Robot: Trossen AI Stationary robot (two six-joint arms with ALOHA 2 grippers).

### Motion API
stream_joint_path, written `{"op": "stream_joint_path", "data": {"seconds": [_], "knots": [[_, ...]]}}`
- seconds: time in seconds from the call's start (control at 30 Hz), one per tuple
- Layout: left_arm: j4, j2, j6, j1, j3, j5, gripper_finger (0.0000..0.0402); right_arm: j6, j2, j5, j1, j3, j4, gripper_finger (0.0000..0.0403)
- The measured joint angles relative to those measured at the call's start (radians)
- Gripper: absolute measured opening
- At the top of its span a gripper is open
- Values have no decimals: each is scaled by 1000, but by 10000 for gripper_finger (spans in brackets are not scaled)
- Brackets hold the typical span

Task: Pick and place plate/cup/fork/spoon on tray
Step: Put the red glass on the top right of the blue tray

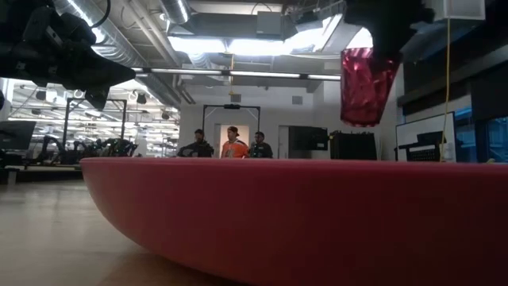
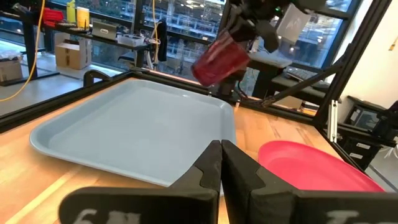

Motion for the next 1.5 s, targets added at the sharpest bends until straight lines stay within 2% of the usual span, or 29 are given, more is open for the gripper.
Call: {"op": "stream_joint_path", "data": {"seconds": [0.33, 0.7, 0.93, 1.1, 1.37, 1.5], "knots": [[0, 0, 0, 0, 0, 0, 0, -351, -83, -70, -206, -22, 133, 10], [0, 0, 0, 0, 0, 0, 0, -614, -262, -313, -544, -315, 496, 10], [0, 0, 0, 0, 0, 0, 0, -626, -295, -425, -756, -407, 609, 11], [0, 0, 0, 0, 0, 0, 0, -638, -285, -487, -835, -445, 626, 12], [0, 0, 0, 0, 0, 0, 0, -589, -285, -493, -896, -510, 616, 12], [0, 0, 0, 0, 0, 0, 0, -563, -285, -438, -928, -541, 608, 14]]}}
